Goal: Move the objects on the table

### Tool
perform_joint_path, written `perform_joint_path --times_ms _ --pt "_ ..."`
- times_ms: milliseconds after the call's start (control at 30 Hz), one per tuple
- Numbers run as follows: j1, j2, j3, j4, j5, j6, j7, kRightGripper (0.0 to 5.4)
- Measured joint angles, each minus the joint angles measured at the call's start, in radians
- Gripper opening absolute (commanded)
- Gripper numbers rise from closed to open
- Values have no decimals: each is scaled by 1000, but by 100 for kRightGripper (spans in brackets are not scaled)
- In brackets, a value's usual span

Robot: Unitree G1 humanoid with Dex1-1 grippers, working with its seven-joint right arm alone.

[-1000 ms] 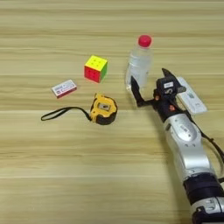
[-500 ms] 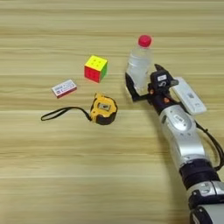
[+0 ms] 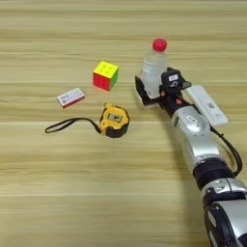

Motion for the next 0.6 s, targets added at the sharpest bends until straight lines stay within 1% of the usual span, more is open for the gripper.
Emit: perform_joint_path --times_ms 267,300,333,400,467,600 --pt "-50 1 -6 79 0 -23 2 536" --pt "-51 2 -7 81 0 -23 3 517" --pt "-52 5 -7 85 0 -23 2 512" --pt "-52 10 -8 89 0 -23 2 483" --pt "-53 10 -12 91 1 -23 2 447" --pt "-53 11 -17 91 10 -23 7 402"
